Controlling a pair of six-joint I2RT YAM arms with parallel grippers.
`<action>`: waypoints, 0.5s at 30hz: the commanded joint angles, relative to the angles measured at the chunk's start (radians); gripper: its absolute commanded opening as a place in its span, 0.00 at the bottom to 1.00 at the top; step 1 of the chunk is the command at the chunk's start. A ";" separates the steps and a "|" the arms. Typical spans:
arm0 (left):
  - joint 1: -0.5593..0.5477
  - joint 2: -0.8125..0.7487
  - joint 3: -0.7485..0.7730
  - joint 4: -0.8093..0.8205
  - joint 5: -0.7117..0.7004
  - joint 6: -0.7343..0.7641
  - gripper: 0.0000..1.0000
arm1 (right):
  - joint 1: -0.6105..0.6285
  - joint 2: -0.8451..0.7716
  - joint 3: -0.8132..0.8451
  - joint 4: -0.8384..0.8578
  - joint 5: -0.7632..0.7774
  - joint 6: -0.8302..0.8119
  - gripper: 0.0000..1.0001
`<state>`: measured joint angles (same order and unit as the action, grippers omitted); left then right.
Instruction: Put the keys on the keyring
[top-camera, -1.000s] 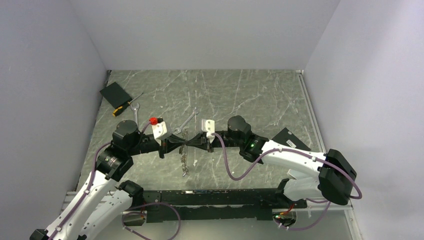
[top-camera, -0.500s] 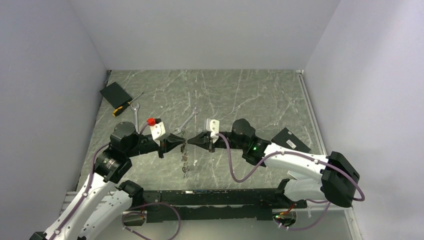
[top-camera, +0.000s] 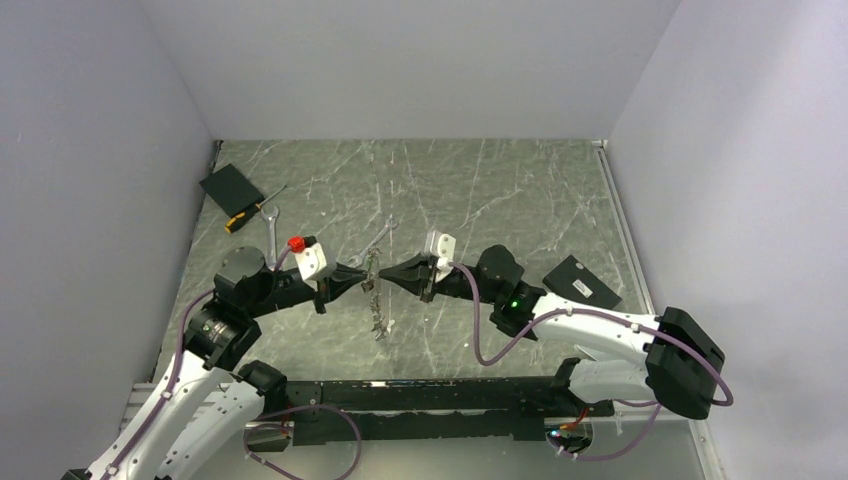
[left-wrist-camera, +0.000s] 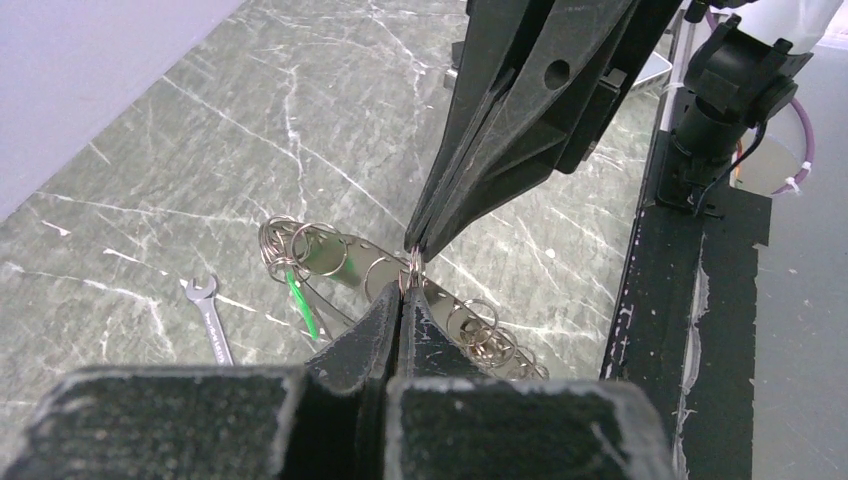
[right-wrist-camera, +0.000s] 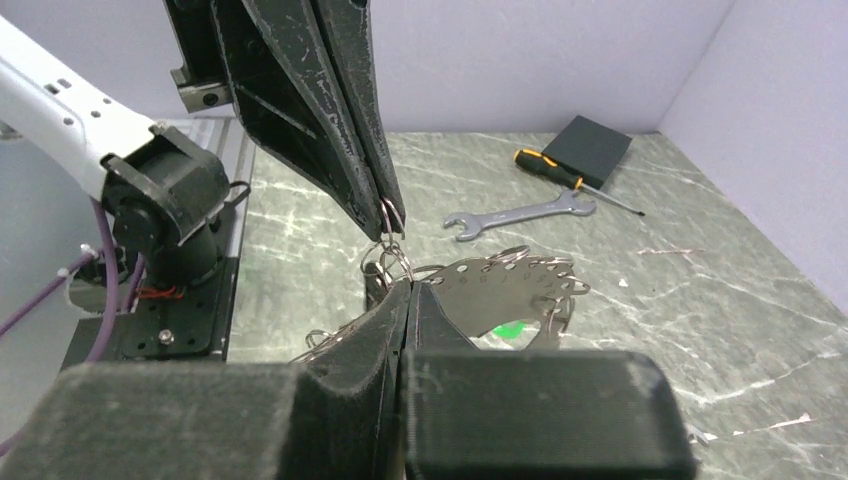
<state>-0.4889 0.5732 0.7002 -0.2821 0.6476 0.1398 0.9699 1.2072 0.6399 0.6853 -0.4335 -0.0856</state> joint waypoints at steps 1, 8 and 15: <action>0.004 -0.005 0.013 0.042 -0.059 0.000 0.00 | -0.010 -0.059 -0.007 0.169 0.041 0.053 0.00; 0.004 0.002 0.010 0.045 -0.057 -0.001 0.00 | -0.027 -0.060 -0.011 0.242 0.066 0.120 0.00; 0.004 0.012 0.011 0.045 -0.040 0.000 0.00 | -0.031 -0.028 0.030 0.193 0.005 0.117 0.00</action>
<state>-0.4877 0.5873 0.6987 -0.2928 0.6033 0.1375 0.9409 1.1675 0.6273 0.8604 -0.3862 0.0174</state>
